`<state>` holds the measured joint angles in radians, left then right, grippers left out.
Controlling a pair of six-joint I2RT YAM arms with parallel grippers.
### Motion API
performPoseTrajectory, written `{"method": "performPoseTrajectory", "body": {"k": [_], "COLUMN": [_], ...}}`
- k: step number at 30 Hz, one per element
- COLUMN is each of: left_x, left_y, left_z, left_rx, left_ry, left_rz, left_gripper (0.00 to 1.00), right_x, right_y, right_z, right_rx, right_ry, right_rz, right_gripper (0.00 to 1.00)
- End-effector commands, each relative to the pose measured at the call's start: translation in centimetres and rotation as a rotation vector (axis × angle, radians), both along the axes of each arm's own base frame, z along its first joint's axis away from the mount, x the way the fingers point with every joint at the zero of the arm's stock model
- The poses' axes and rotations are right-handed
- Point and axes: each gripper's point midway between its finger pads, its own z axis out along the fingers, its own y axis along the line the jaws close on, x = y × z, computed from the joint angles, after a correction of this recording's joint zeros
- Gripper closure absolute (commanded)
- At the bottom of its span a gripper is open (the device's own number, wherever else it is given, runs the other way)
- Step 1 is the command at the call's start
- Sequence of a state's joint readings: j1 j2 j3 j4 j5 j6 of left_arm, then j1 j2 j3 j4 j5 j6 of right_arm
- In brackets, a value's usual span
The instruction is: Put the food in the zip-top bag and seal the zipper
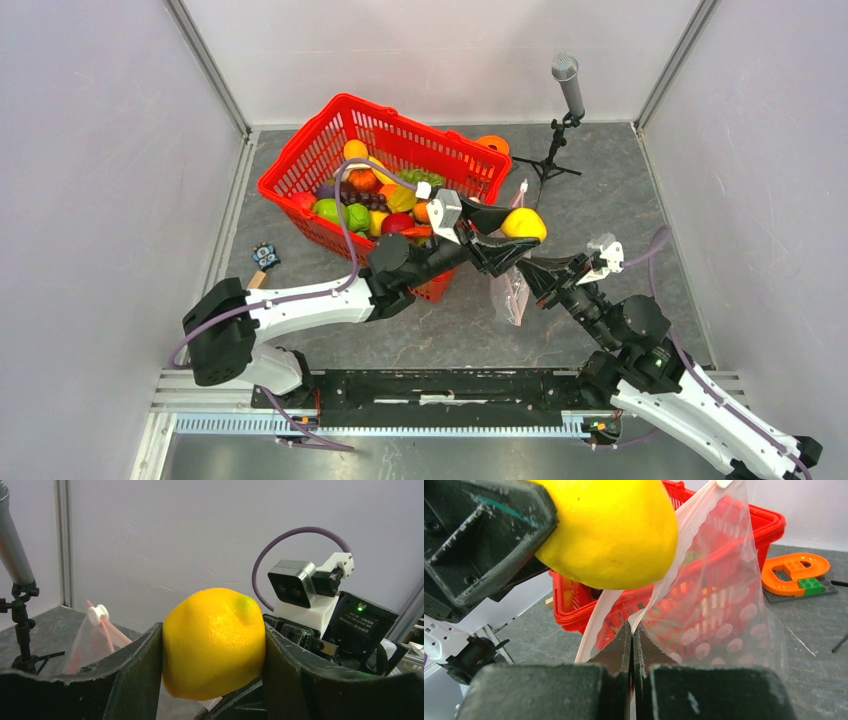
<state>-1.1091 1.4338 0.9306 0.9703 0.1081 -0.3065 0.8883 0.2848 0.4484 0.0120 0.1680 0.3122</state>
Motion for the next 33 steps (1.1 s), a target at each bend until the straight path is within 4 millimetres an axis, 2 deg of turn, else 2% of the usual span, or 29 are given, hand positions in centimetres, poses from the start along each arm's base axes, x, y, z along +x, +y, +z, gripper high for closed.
{"method": "performPoseTrajectory", "body": {"k": [1, 4, 12, 15, 20, 28, 33], "left_x": [1.1, 1.2, 1.5, 1.8, 2.0, 3.8, 4.1], "left_y": [0.4, 0.6, -0.3, -0.7, -2.5, -3.0, -3.8], "left_z": [-1.3, -1.8, -3.5, -4.0, -5.4, -8.3, -8.6], "left_rx": [-0.010, -0.015, -0.002, 0.021, 0.091, 0.231, 0.286], "left_ry": [0.036, 0.038, 0.067, 0.068, 0.103, 0.146, 0.144], "left_rz": [0.053, 0.061, 0.051, 0.056, 0.025, 0.105, 0.111], "left_gripper": [0.71, 0.71, 0.71, 0.71, 0.71, 0.71, 0.69], "right_x": [0.5, 1.3, 1.7, 1.5, 1.1, 0.0, -0.2], "right_y": [-2.2, -3.4, -3.9, -3.8, -3.3, -3.7, -3.7], "right_z": [2.5, 1.3, 0.0, 0.3, 0.6, 2.2, 2.7], "right_rx": [0.080, 0.072, 0.076, 0.083, 0.072, 0.119, 0.117], "right_ry": [-0.001, 0.076, 0.134, 0.121, 0.104, 0.052, 0.048], "right_rz": [-0.105, -0.187, -0.231, -0.214, -0.174, -0.137, -0.126], "right_gripper": [1.00, 1.00, 1.00, 1.00, 1.00, 1.00, 1.00]}}
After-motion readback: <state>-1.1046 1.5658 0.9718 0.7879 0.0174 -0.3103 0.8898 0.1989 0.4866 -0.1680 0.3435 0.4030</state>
